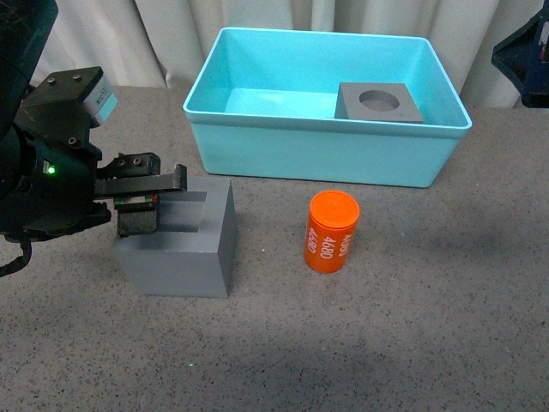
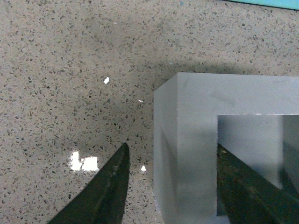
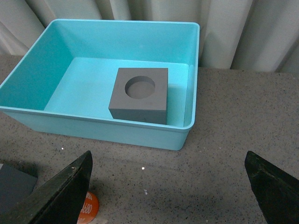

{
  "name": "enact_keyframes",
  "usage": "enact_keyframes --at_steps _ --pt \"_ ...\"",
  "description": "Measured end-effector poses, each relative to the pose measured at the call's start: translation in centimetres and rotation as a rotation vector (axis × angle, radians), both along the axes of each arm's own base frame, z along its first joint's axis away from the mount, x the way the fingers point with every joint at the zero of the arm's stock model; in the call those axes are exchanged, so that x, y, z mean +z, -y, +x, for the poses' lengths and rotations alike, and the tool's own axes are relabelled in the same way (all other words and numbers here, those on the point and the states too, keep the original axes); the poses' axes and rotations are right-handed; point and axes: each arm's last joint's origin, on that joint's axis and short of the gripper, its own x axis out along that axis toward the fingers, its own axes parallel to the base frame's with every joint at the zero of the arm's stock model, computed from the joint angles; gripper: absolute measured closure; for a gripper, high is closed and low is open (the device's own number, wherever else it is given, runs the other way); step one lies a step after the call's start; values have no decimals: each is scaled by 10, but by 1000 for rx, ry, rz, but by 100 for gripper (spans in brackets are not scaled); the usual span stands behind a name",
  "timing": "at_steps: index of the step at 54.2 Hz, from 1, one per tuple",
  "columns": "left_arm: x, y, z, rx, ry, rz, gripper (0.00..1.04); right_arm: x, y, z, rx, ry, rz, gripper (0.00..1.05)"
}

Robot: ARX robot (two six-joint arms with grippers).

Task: Place gray and orange parts in blue box

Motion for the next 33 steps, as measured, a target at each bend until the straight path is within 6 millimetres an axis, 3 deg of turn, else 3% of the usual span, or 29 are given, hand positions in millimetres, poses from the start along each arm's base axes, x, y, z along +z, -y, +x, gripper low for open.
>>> enact_keyframes --at_steps 14,26,33 --pt "4 5 -1 -7 4 -6 86 0 0 0 0 0 0 10" --pt "34 13 -2 -12 71 -34 87 0 0 0 0 0 0 10" --pt "64 19 3 -16 154 -64 87 0 0 0 0 0 0 10"
